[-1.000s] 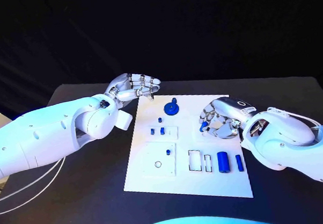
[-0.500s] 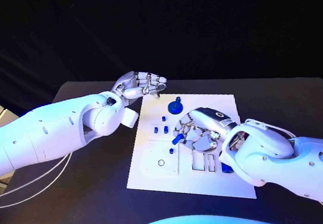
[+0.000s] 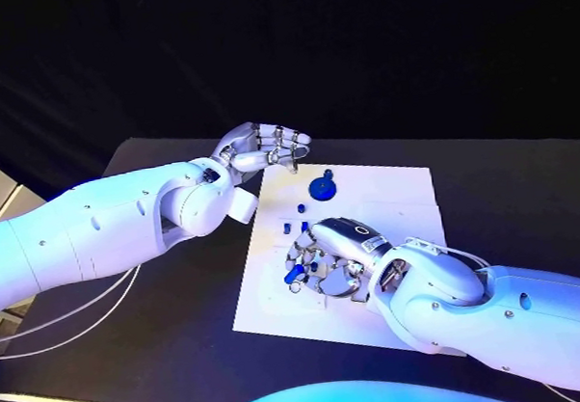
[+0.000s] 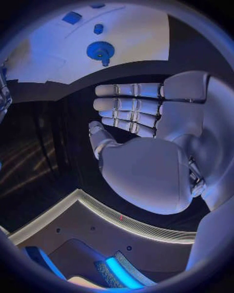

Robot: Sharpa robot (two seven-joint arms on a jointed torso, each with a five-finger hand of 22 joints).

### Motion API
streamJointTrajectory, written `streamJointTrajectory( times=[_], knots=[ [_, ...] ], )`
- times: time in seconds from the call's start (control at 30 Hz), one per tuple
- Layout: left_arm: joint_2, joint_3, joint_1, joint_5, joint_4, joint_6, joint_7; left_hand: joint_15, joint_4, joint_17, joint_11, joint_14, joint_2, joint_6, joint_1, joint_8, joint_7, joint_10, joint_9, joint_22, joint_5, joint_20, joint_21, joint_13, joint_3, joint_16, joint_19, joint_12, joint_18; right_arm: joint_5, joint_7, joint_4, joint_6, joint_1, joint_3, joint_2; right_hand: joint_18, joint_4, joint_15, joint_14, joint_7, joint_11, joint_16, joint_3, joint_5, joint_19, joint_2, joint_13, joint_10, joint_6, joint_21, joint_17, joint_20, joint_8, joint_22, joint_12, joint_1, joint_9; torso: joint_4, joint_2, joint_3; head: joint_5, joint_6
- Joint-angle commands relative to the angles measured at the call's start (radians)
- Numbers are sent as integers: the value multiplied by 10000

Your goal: Assemble the parts on the task board

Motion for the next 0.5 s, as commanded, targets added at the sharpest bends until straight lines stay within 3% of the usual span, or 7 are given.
streamJointTrajectory(
  times=[0.03, 0.5],
  knots=[
    [15, 4, 7, 85, 21, 164, 84, 8, -22, -15, -29, 14, 90, -15, -35, 55, -13, -74, -17, -7, 16, 70, -55, -9, -23, -67, -16, 51, 124, -453, 89, -149, 408, -38, -18, 84, -108, -65, -82, 436, 65, -184, 10, -7, -35, 589, 103, 16, 201, 31, -66, -7, -100, 70, 2016, -63, 18, 494, -9, 2, 2, 46, -40],
    [-3, 3, 8, 87, 27, 191, 47, 9, -19, -16, -29, 14, 94, -11, -43, 65, -14, -74, -17, -6, 14, 71, -57, -15, -29, -69, -15, 58, 123, -1081, -344, -415, 1060, -108, -94, 236, -113, -84, -76, 442, 73, -176, 25, -1, -54, 595, 107, 25, 198, 10, -40, 24, -99, 80, 2027, -90, -8, 523, -16, 1, 10, 66, -80]
  ],
)
